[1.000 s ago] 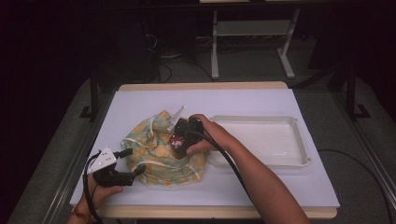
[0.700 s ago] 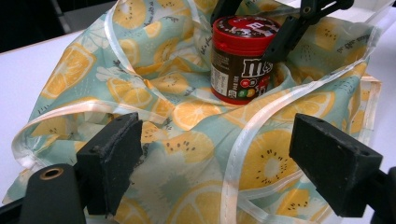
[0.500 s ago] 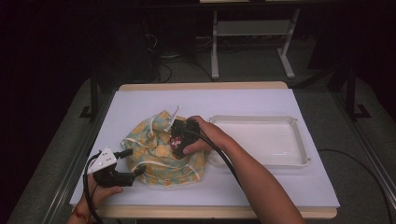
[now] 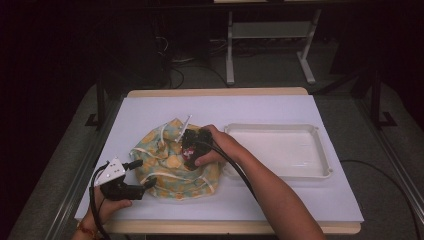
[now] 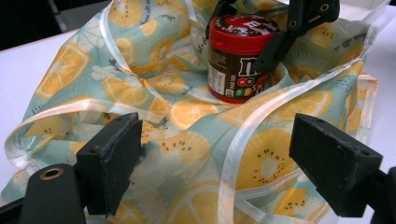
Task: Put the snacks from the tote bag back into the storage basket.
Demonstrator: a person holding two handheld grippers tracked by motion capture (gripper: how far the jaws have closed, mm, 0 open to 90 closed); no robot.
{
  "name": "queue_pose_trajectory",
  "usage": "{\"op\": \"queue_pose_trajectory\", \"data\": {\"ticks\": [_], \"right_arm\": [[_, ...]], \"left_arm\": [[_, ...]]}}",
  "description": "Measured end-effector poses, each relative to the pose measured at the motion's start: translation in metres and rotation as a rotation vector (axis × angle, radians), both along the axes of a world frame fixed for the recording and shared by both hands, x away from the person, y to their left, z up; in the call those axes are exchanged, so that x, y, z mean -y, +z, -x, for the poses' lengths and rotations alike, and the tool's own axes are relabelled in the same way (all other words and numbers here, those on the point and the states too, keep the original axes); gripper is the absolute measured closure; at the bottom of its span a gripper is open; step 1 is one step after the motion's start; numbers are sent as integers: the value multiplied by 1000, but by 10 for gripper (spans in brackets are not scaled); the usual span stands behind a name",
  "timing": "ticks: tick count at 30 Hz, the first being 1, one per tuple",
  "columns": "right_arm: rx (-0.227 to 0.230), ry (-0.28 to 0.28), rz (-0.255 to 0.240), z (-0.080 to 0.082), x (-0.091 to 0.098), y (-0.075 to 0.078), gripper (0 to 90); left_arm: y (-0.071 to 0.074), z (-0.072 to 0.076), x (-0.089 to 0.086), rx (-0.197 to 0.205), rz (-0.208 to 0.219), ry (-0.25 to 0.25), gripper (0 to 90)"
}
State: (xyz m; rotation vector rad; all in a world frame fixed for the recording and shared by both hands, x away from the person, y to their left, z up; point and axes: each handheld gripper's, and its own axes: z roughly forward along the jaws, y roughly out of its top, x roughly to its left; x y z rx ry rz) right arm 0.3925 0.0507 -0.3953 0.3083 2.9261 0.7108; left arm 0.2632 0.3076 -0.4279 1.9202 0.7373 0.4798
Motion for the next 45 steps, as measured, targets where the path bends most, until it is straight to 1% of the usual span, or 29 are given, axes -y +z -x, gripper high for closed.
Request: {"op": "queue_pose_trajectory", "data": {"ticks": [4, 9, 13, 15, 17, 18, 23, 29, 32, 37, 39, 45], "right_arm": [[0, -3, 12, 0, -1, 1, 227], [-3, -8, 9, 0, -1, 1, 229], [12, -10, 6, 1, -1, 2, 230], [21, -5, -4, 1, -1, 4, 231], [33, -5, -14, 2, -1, 7, 231], [31, -9, -24, 3, -1, 11, 231], [46, 8, -52, 7, 1, 19, 232], [68, 30, -50, 13, 1, 28, 232], [81, 40, -46, 17, 0, 37, 232], [100, 54, -56, 23, 0, 50, 232], [105, 63, -51, 25, 0, 53, 232], [118, 68, -43, 29, 0, 62, 232]], "left_arm": [[0, 0, 0, 0, -4, -2, 168], [0, 0, 0, -1, 0, 1, 168], [0, 0, 0, -1, -2, -1, 168], [0, 0, 0, 1, 0, 1, 168], [0, 0, -1, 1, 0, 1, 168], [0, 0, -1, 1, 0, 1, 168], [0, 0, 0, -1, -4, -2, 168], [0, 0, 0, -1, -5, 0, 168], [0, -1, -1, 0, -7, 1, 168], [0, 0, -2, 5, -3, 4, 168], [0, 0, -3, 3, 1, 6, 168], [0, -1, -2, 4, -6, 2, 168]]}}
